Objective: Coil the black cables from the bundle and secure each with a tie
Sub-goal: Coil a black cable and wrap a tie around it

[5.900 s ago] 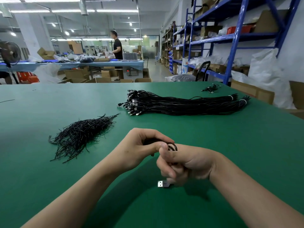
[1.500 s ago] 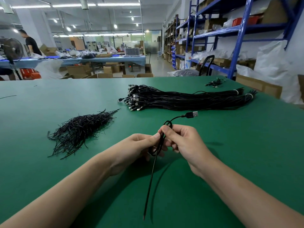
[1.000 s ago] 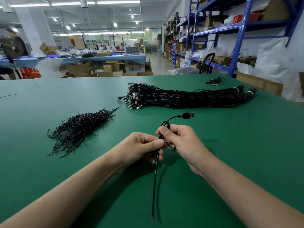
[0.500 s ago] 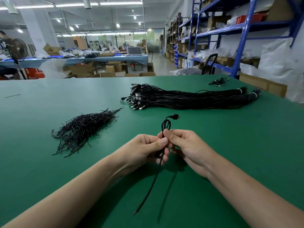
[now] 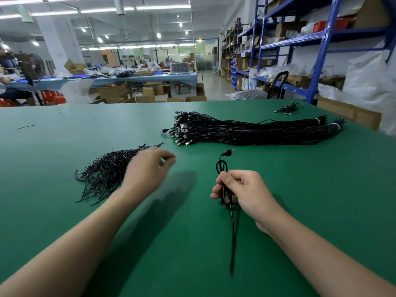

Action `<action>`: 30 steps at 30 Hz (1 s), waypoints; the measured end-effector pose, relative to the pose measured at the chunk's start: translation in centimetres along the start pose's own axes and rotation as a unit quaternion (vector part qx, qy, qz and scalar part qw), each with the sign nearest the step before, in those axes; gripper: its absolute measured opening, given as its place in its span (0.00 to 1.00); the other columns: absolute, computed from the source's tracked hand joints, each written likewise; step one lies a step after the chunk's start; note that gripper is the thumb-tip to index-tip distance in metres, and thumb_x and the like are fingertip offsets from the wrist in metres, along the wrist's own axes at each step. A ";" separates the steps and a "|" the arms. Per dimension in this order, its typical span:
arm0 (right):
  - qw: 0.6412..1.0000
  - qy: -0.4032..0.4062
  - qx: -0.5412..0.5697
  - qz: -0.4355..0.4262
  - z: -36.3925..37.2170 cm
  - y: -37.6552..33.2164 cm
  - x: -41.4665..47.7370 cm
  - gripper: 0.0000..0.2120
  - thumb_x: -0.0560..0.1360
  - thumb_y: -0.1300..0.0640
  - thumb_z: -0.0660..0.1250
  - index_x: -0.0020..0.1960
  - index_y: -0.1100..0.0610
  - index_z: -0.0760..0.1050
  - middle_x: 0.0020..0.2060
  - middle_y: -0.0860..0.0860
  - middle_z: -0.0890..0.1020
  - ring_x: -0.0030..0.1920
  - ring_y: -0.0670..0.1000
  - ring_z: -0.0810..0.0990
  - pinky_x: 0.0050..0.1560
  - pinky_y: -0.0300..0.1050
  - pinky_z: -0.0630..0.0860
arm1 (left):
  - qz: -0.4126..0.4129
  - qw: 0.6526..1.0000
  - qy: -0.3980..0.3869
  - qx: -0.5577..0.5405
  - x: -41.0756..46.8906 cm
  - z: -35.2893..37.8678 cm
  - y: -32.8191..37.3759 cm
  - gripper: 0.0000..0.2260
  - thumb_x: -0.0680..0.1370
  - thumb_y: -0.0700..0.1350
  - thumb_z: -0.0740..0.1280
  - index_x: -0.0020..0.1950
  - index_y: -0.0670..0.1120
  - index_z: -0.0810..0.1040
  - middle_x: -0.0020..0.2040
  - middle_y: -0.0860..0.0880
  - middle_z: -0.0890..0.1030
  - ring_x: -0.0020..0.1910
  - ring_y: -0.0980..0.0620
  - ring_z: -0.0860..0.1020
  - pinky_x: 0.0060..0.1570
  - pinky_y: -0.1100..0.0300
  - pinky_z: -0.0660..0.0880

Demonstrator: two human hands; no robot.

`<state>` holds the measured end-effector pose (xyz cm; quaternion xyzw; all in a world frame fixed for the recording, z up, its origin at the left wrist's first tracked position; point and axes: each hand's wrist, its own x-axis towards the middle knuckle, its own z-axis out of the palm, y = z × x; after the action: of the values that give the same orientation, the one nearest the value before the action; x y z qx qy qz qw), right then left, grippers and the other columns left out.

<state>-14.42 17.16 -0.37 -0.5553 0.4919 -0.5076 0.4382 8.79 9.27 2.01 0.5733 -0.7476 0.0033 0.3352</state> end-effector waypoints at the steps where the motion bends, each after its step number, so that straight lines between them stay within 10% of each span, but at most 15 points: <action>1: 1.000 0.001 -0.015 0.001 0.0 0.1 0.0 0.13 0.83 0.56 0.63 0.45 0.62 0.79 0.37 0.52 0.86 0.40 0.53 0.88 0.38 0.39 0.79 | -0.022 0.999 0.035 0.033 0.7 -0.6 -1.1 0.08 0.80 0.51 0.70 0.55 0.51 0.85 0.51 0.51 0.84 0.45 0.50 0.81 0.47 0.54 0.77; 7: 0.999 0.010 -0.045 0.001 -0.1 0.2 0.1 0.14 0.84 0.54 0.63 0.45 0.60 0.80 0.35 0.51 0.85 0.38 0.52 0.87 0.42 0.48 0.80 | -0.130 0.981 0.056 0.132 1.5 -2.2 -6.3 0.19 0.76 0.56 0.74 0.58 0.43 0.79 0.50 0.43 0.80 0.48 0.40 0.79 0.46 0.46 0.77; 30: 0.999 -0.001 -0.050 -0.007 0.4 0.3 -0.3 0.13 0.83 0.55 0.63 0.44 0.60 0.80 0.34 0.50 0.84 0.37 0.53 0.87 0.37 0.42 0.79 | -0.187 0.977 0.106 0.019 0.4 -2.6 -7.3 0.07 0.75 0.43 0.75 0.52 0.47 0.86 0.44 0.47 0.86 0.48 0.43 0.82 0.48 0.52 0.77</action>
<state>-14.02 17.38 -0.70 -0.5803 0.5125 -0.4845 0.4072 16.31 7.44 1.41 0.7055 -0.5875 0.0152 0.3961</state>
